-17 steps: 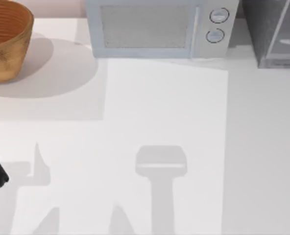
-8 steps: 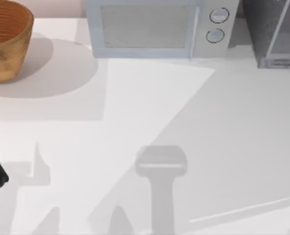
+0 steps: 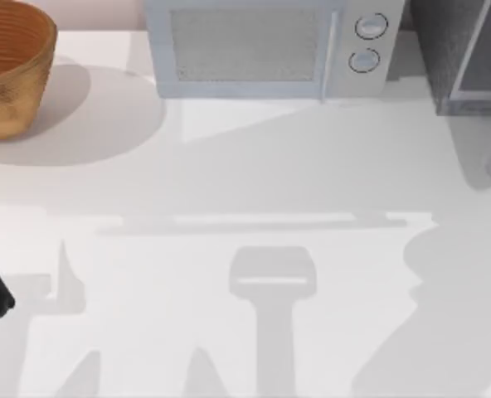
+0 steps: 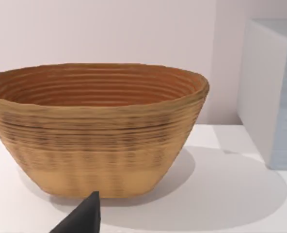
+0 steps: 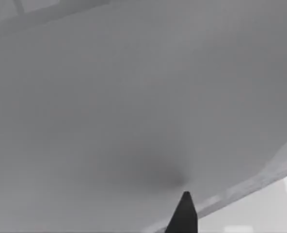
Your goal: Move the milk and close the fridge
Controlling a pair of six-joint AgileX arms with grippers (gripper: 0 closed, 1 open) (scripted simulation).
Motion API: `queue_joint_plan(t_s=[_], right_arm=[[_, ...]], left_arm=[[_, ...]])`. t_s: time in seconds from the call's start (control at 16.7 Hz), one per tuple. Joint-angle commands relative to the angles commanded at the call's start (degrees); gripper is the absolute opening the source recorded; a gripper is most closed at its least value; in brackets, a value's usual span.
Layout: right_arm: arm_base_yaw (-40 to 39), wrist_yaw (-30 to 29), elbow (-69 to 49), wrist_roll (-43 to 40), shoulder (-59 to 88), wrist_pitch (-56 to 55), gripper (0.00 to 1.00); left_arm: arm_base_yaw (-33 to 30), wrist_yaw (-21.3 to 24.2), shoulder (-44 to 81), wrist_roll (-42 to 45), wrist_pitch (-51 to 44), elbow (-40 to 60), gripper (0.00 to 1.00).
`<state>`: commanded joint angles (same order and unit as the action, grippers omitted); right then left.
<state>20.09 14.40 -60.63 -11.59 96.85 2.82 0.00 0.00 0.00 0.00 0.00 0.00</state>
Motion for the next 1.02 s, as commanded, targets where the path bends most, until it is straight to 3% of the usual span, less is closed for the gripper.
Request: queue_joint_plan(t_s=[0.36, 0.78, 1.02], right_arm=[[-17.0, -12.0, 4.5, 11.2, -4.2, -6.5, 1.00], [-17.8, -13.6, 5.8, 12.4, -3.8, -6.7, 1.00], [-17.8, -13.8, -0.5, 12.3, 2.3, -5.2, 1.00]], left_arm=[[0.0, 0.0, 0.0, 0.0, 0.0, 0.0, 1.00], [0.0, 0.0, 0.0, 0.0, 0.0, 0.0, 1.00], [0.0, 0.0, 0.0, 0.0, 0.0, 0.0, 1.00]])
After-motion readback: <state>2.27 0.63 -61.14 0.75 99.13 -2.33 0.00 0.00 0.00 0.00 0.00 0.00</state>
